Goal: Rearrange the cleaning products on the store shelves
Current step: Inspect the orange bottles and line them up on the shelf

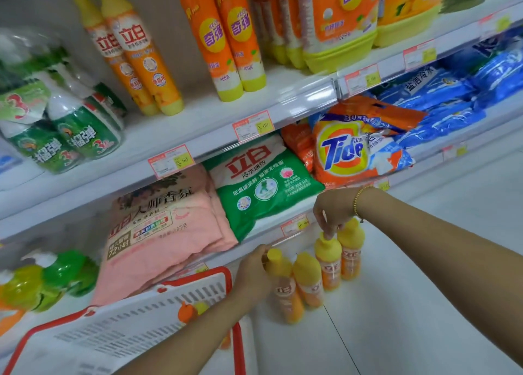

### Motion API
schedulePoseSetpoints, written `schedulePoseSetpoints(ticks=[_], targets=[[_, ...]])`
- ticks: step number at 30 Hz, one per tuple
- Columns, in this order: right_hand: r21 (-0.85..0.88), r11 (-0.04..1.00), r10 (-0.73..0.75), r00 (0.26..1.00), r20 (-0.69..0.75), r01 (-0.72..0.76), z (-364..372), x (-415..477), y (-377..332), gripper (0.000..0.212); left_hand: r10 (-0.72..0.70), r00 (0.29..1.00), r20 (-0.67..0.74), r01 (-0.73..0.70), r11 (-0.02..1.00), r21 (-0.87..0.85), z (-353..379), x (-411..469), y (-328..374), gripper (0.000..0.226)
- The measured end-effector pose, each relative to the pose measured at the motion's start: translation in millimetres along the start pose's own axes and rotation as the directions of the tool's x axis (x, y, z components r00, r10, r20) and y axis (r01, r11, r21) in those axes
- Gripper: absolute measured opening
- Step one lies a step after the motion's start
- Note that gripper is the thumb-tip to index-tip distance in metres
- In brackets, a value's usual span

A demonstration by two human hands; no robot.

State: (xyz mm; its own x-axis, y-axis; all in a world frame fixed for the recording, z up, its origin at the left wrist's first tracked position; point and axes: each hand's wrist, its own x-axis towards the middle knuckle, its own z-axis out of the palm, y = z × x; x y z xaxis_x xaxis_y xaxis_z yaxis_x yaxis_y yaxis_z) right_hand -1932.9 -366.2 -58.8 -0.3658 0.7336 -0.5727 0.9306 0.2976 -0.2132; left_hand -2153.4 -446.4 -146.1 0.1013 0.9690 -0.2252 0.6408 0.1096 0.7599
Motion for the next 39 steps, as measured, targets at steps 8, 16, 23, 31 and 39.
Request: schedulePoseSetpoints(ticks=[8,16,23,31,39], targets=[[-0.061,0.998,0.027,0.998,0.051,-0.023,-4.6,2.4,-11.2,0.035,-0.043,0.985,0.167,0.002,0.972,0.237,-6.6,-0.8,6.0,0.049],[0.088,0.994,-0.066,0.998,-0.001,0.066,-46.8,-9.5,-30.8,0.032,-0.007,0.978,0.207,-0.045,0.969,0.244,-34.2,-6.8,41.1,0.040],[0.153,0.898,0.000,0.349,-0.937,0.412,-147.0,-45.1,-59.8,0.027,0.392,0.807,-0.441,-0.408,0.911,0.062,-164.9,-12.0,154.7,0.008],[-0.042,0.999,-0.044,0.083,-0.996,0.027,-149.7,62.1,-89.4,0.043,0.045,0.701,-0.711,-0.214,0.965,-0.150,-279.2,130.4,155.0,0.058],[-0.081,0.996,-0.083,-0.057,-0.995,-0.046,-143.5,75.0,-85.5,0.036,0.052,0.639,-0.767,-0.251,0.957,-0.144,-288.6,191.0,173.6,0.060]])
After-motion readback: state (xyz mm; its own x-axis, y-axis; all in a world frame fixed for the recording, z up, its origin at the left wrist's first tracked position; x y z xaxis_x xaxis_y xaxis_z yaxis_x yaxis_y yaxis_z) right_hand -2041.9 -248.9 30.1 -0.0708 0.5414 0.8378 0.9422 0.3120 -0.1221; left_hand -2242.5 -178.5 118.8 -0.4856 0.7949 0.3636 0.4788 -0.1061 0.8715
